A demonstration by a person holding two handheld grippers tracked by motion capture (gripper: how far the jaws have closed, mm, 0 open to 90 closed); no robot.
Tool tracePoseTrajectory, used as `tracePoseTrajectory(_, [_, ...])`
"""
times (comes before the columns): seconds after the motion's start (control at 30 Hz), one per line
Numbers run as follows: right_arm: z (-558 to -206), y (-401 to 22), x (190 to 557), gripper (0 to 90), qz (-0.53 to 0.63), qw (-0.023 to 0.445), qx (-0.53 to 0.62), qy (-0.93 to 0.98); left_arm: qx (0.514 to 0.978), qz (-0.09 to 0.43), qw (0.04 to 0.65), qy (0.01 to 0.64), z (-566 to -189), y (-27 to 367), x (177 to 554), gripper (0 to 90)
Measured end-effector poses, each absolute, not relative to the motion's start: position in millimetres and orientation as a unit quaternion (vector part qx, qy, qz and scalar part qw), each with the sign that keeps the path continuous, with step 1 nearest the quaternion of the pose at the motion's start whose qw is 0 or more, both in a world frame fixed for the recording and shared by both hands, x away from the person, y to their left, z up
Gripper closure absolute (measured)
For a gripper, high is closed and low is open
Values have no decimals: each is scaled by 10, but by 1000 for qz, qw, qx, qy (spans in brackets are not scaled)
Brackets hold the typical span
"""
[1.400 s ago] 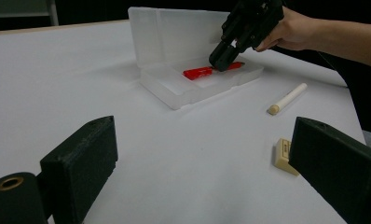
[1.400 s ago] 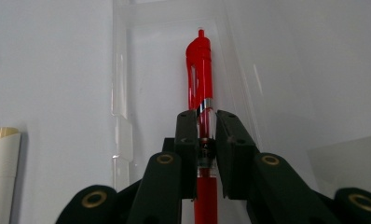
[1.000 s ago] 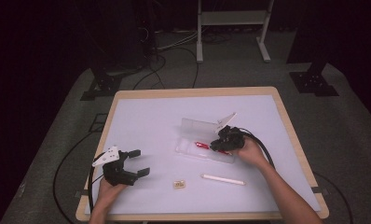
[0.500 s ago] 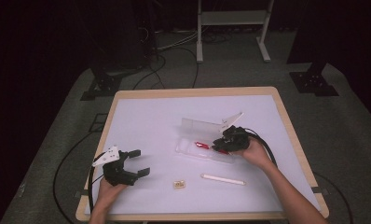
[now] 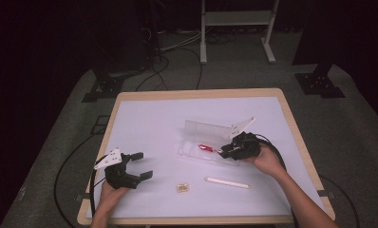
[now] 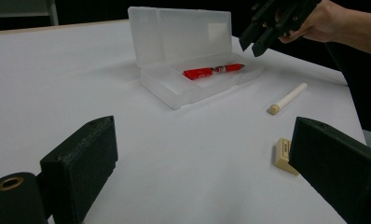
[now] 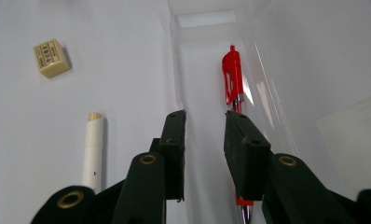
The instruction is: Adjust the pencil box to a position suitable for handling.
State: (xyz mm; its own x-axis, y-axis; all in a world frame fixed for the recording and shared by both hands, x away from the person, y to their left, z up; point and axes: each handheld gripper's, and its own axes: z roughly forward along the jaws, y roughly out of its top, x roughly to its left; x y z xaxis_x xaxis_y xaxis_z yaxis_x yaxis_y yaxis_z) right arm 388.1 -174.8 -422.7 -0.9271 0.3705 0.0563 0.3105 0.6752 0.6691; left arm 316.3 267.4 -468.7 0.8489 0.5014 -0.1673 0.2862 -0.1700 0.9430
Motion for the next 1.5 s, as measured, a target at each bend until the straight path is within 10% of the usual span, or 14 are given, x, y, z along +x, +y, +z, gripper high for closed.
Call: tracePoseTrajectory(1.5, [-4389,-1893,3352,516,367,20,183,912,760,91,589,259,-4686,2674,3162,74])
